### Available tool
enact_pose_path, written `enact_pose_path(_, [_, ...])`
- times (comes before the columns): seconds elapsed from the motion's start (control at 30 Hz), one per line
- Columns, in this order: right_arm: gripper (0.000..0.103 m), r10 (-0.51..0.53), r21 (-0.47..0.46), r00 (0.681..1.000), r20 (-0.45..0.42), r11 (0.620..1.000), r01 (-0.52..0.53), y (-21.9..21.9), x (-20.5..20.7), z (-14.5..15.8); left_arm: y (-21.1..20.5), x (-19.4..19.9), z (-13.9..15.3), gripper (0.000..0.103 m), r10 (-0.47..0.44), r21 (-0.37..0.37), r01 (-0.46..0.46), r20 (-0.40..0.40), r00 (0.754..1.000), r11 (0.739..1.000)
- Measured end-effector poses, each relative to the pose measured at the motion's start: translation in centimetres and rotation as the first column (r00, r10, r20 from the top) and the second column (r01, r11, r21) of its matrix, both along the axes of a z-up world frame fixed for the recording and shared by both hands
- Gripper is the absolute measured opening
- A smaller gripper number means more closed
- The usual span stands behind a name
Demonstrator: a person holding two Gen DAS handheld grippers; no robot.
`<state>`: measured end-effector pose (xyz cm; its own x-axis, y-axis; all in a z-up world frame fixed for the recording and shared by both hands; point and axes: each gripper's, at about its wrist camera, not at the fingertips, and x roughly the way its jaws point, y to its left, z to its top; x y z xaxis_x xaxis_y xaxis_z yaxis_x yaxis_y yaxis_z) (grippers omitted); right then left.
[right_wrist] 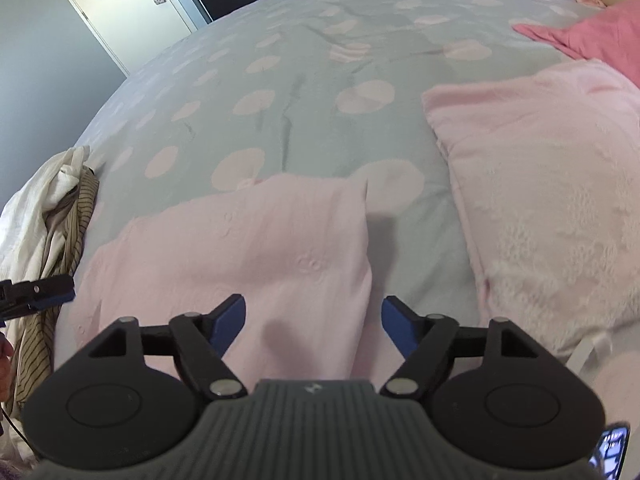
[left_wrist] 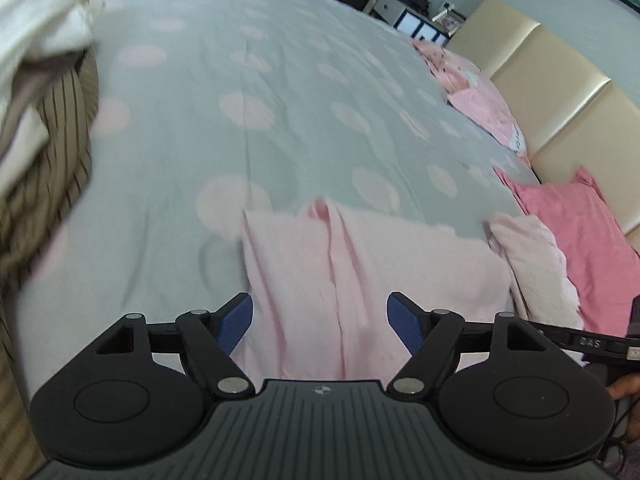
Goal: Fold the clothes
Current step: 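Grasp the folded garment with the left tool and lift it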
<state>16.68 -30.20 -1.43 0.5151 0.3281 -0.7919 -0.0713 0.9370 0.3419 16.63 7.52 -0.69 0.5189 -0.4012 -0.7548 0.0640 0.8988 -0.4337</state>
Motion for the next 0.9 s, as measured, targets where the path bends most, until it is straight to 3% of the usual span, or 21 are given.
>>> enact_pose_path(0.13, [0.077, -0.02, 0.027, 0.998, -0.059, 0.999, 0.022, 0.2, 0.0, -1.1, -0.6, -0.5, -1.5, 0.073, 0.018, 0.002, -0.018, -0.002, 1.0, 1.0])
enact_pose_path(0.27, [0.078, -0.031, 0.064, 0.992, -0.125, 0.997, 0.039, 0.5, 0.7, -2.6, -1.3, 0.5, -3.3, 0.073, 0.001, -0.006, -0.001, -0.057, 0.998, 1.0])
enact_pose_path(0.6, [0.074, 0.04, 0.068, 0.995, -0.097, 0.997, -0.034, 3.6, 2.4, -3.5, -3.7, 2.0, -5.3, 0.079, -0.04, -0.007, 0.04, -0.018, 0.999, 0.999])
enact_pose_path(0.77, [0.044, 0.057, 0.074, 0.995, -0.086, 0.996, -0.051, 5.1, 3.5, -3.6, -4.1, 2.5, -5.2, 0.066, -0.057, -0.037, 0.056, -0.008, 0.998, 0.998])
enact_pose_path(0.9, [0.026, 0.054, 0.094, 0.995, -0.084, 0.994, -0.046, 5.6, 3.8, -3.5, -4.2, 2.8, -4.9, 0.042, -0.053, -0.064, 0.052, -0.013, 0.999, 0.997])
